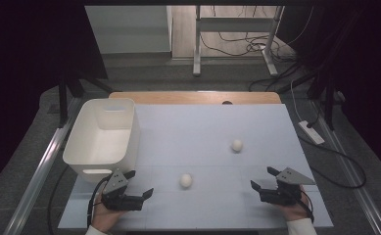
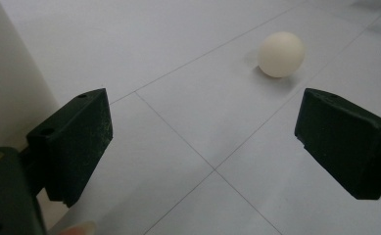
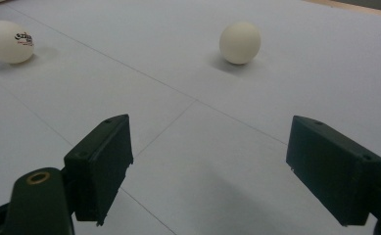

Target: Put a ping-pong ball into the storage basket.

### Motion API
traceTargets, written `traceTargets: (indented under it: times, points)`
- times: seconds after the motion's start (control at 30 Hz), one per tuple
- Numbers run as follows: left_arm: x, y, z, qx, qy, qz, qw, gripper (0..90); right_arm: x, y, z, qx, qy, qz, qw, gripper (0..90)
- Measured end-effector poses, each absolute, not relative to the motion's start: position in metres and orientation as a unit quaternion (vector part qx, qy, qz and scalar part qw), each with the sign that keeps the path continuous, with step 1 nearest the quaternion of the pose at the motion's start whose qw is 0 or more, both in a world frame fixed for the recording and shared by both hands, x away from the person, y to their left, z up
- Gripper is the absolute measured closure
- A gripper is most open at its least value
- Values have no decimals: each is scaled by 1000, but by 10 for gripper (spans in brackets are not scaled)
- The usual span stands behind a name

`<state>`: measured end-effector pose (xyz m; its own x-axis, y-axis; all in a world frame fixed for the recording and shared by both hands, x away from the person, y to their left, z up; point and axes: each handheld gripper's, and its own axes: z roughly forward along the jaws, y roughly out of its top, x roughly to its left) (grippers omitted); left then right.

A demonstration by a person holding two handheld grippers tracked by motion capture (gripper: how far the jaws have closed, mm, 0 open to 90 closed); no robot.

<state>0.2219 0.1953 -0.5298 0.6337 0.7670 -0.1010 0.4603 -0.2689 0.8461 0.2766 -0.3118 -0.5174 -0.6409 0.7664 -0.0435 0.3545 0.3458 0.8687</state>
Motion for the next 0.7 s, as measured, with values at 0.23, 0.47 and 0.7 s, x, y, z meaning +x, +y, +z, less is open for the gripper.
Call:
traceTargets:
  times: [0.23,0.47,0.7]
  points:
    - [220,196,-529,774,399,169,463,81,278,-312,-518,355,788,448,230,175]
    - [216,194,-527,774,396,168,465,82,278,-310,-517,356,788,445,234,175]
    - [214,190,-522,774,390,169,470,84,278,-308,-517,351,790,443,236,174]
